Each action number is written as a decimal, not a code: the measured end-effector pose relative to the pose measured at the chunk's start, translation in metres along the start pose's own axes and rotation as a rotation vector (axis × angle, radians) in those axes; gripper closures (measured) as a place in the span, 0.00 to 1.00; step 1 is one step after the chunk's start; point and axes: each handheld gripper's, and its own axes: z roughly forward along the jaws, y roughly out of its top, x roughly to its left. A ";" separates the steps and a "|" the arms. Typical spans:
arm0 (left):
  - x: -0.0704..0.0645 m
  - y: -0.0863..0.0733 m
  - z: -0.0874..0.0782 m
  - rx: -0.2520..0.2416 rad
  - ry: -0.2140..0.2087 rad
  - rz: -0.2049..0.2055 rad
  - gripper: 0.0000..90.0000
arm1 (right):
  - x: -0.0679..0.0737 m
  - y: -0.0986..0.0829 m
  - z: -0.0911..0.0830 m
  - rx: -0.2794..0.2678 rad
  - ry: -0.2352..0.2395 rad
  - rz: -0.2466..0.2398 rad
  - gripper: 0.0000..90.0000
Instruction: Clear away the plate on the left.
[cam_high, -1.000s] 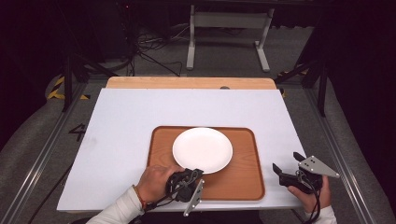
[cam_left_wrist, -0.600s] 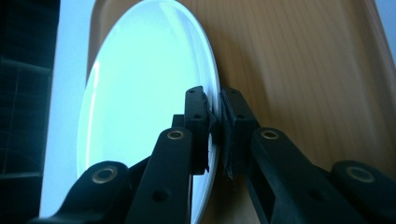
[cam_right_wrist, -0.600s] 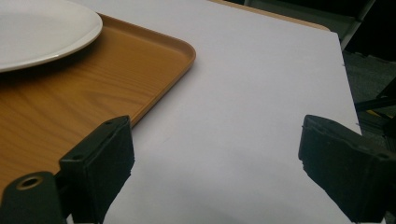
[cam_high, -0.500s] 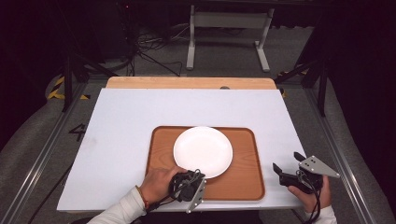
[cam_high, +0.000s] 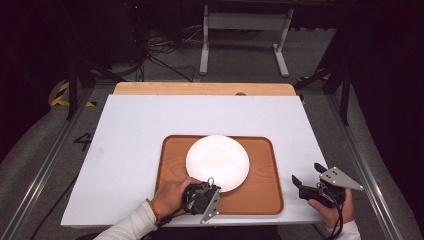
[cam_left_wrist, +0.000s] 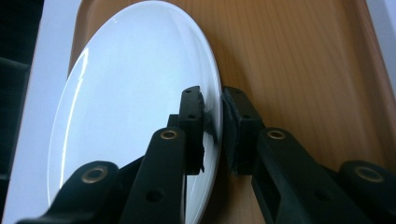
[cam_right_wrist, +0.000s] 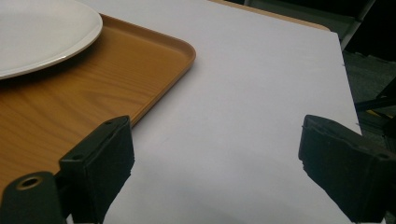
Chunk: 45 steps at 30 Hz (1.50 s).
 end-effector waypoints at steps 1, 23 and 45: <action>0.000 0.000 0.000 -0.006 -0.006 -0.007 0.87 | 0.000 0.000 0.000 0.000 0.000 0.000 0.12; 0.010 -0.003 -0.015 -0.080 -0.032 -0.058 0.77 | 0.000 0.000 0.000 0.000 0.002 0.000 0.12; 0.024 -0.009 -0.032 -0.148 0.033 -0.121 0.61 | 0.000 0.000 0.000 0.002 0.002 0.002 0.12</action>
